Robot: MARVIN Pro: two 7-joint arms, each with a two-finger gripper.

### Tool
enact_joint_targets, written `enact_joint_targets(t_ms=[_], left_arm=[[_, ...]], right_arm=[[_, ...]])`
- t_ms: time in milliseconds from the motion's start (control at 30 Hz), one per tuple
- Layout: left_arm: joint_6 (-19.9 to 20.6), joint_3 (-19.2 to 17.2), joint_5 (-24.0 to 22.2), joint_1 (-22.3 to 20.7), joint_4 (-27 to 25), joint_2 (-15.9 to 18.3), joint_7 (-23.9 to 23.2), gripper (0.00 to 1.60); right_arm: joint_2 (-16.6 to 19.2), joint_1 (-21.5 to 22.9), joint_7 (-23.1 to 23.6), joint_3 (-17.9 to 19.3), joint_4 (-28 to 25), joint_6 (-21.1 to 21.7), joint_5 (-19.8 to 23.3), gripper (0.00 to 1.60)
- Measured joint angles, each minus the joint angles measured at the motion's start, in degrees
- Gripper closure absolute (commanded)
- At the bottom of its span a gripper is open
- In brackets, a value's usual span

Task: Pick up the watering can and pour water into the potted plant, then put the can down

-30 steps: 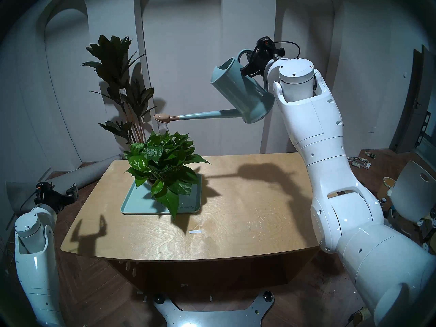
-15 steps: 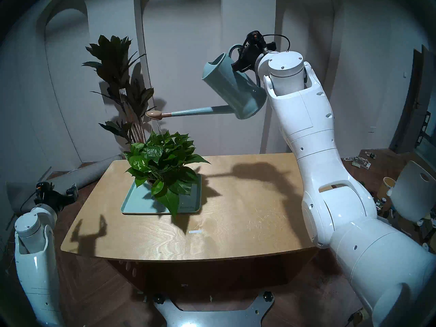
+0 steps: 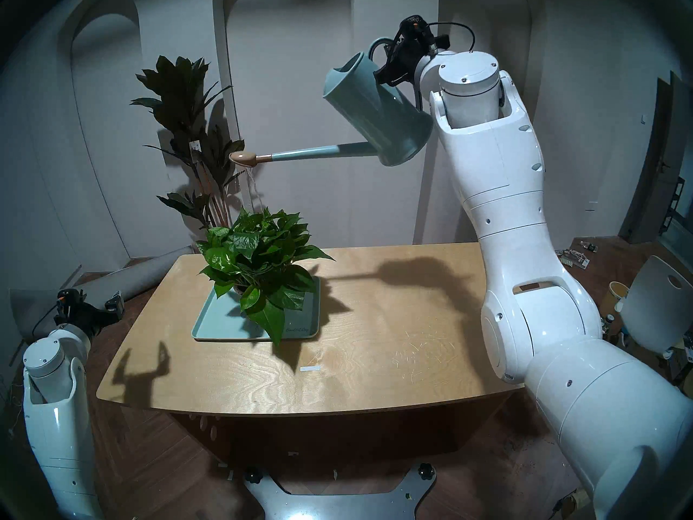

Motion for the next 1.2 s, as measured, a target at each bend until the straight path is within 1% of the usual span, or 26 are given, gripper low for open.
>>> enact_joint_targets(t_ms=[100, 133, 200, 267, 300, 400, 567, 600, 700, 833, 933, 1000, 1200], left_arm=[[0.0, 0.0, 0.0, 0.0, -0.1, 0.0, 0.0, 0.0], [0.0, 0.0, 0.0, 0.0, -0.1, 0.0, 0.0, 0.0], [0.0, 0.0, 0.0, 0.0, -0.2, 0.0, 0.0, 0.0], [0.0, 0.0, 0.0, 0.0, -0.3, 0.0, 0.0, 0.0], [0.0, 0.0, 0.0, 0.0, -0.4, 0.0, 0.0, 0.0], [0.0, 0.0, 0.0, 0.0, -0.4, 0.0, 0.0, 0.0], [0.0, 0.0, 0.0, 0.0, -0.5, 0.0, 0.0, 0.0], [0.0, 0.0, 0.0, 0.0, -0.5, 0.0, 0.0, 0.0], [0.0, 0.0, 0.0, 0.0, -0.5, 0.0, 0.0, 0.0], [0.0, 0.0, 0.0, 0.0, -0.5, 0.0, 0.0, 0.0], [0.0, 0.0, 0.0, 0.0, -0.5, 0.0, 0.0, 0.0], [0.0, 0.0, 0.0, 0.0, -0.5, 0.0, 0.0, 0.0], [0.0, 0.0, 0.0, 0.1, -0.6, 0.0, 0.0, 0.0]], right_arm=[[1.4, 0.4, 2.0, 1.3, -0.8, 0.0, 0.2, 1.6], [2.1, 0.4, 3.1, 2.3, -1.5, 0.1, 0.7, 1.6], [2.6, 0.1, 3.9, 3.2, -2.2, 0.1, 1.3, 1.6], [3.4, -0.6, 4.9, 4.9, -3.4, 0.1, 2.4, 1.6], [4.0, -1.5, 5.6, 6.7, -4.3, 0.1, 3.6, 1.6], [4.5, -2.9, 6.4, 8.8, -4.8, 0.2, 5.3, 1.6], [4.6, -7.0, 7.7, 13.5, -3.7, 0.1, 9.2, 1.6], [4.2, -8.9, 8.0, 15.1, -3.0, 0.0, 10.7, 1.6], [3.4, -11.1, 8.5, 17.1, -1.8, -0.3, 12.5, 1.6], [1.6, -15.4, 9.2, 20.1, 0.1, -1.5, 15.1, 1.6], [0.1, -18.3, 9.4, 22.0, 0.8, -3.0, 16.9, 1.6], [-1.5, -20.8, 9.5, 23.7, 1.2, -4.5, 19.0, 1.6], [-5.1, -24.3, 9.8, 26.8, 2.7, -8.2, 22.8, 1.6]])
